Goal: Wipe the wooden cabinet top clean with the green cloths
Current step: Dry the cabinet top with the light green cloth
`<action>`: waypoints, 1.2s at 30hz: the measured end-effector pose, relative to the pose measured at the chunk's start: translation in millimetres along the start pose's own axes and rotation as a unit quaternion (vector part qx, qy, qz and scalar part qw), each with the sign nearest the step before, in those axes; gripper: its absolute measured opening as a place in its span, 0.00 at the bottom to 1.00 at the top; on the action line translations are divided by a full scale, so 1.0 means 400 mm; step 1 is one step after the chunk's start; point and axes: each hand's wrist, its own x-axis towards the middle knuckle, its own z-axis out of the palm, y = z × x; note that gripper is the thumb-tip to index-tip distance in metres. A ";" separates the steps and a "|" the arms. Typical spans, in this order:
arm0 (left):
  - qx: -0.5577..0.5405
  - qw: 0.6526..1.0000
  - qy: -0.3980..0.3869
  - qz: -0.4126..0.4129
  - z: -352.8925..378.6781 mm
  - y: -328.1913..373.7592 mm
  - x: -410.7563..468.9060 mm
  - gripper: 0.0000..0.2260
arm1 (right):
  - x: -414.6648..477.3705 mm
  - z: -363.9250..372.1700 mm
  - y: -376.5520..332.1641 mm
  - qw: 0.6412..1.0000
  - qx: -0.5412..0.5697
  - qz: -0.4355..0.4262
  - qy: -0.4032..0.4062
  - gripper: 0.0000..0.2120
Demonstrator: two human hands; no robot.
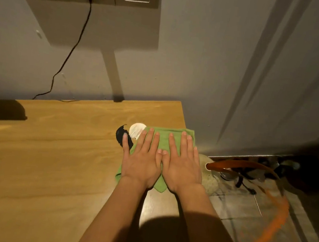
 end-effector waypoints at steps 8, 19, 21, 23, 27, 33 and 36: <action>-0.025 0.999 0.005 -0.028 -0.012 -0.028 0.265 0.27 | 0.284 -0.022 -0.006 1.000 0.004 -0.020 -0.008 0.27; 0.041 0.999 0.016 -0.015 -0.021 -0.025 0.245 0.28 | 0.258 -0.028 -0.010 1.000 0.013 -0.016 -0.016 0.27; 0.061 0.998 0.007 -0.001 -0.022 -0.018 0.185 0.28 | 0.189 -0.025 -0.008 1.000 0.012 -0.011 -0.018 0.28; 0.068 0.998 0.005 0.008 -0.024 -0.008 0.106 0.28 | 0.106 -0.027 -0.004 1.000 0.011 -0.009 -0.020 0.27; 0.057 0.998 0.008 0.008 -0.013 0.025 -0.089 0.28 | -0.091 -0.020 0.005 1.000 0.012 -0.007 -0.027 0.27; 0.021 1.000 -0.016 -0.004 0.028 0.076 -0.409 0.28 | -0.414 0.013 0.027 0.999 0.000 -0.010 -0.030 0.27; 0.009 0.999 -0.035 0.004 0.035 0.099 -0.550 0.28 | -0.558 0.017 0.038 0.999 -0.009 -0.008 -0.052 0.27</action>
